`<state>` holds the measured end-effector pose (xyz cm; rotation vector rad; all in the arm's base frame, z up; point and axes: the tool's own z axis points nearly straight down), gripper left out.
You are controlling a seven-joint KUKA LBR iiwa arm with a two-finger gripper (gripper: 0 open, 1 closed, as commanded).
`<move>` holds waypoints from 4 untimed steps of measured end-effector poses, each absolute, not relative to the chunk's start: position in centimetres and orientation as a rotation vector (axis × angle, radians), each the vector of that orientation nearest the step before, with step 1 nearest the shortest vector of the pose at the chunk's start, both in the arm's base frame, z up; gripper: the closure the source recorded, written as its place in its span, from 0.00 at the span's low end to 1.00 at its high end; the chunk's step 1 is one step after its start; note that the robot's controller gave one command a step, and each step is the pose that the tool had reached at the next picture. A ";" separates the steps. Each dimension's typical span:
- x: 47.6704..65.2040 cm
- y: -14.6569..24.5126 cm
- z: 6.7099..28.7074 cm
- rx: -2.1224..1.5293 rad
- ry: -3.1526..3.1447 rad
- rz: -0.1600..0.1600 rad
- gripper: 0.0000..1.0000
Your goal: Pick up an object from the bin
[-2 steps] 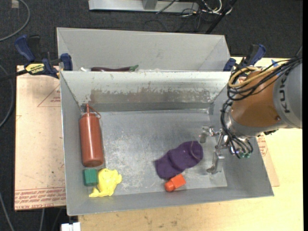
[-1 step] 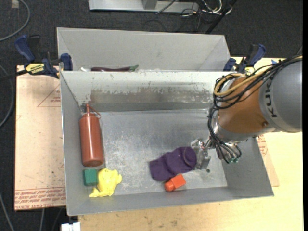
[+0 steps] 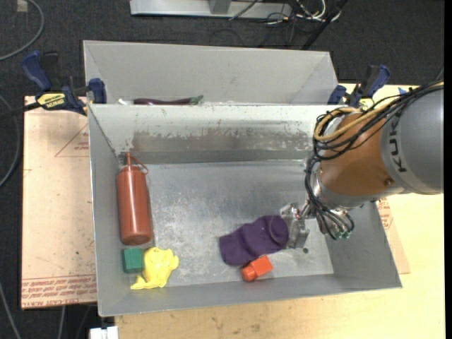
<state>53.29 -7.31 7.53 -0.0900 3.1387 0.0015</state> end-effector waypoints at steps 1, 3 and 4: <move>53.4 -7.1 7.6 -0.084 3.141 0.000 1.00; 50.2 -6.2 7.0 -0.605 3.075 0.001 0.00; 51.4 -3.1 7.6 -0.679 3.063 -0.001 0.00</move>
Offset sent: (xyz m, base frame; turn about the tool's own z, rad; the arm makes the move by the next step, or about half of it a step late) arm -0.0327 0.0107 -0.0053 -0.3318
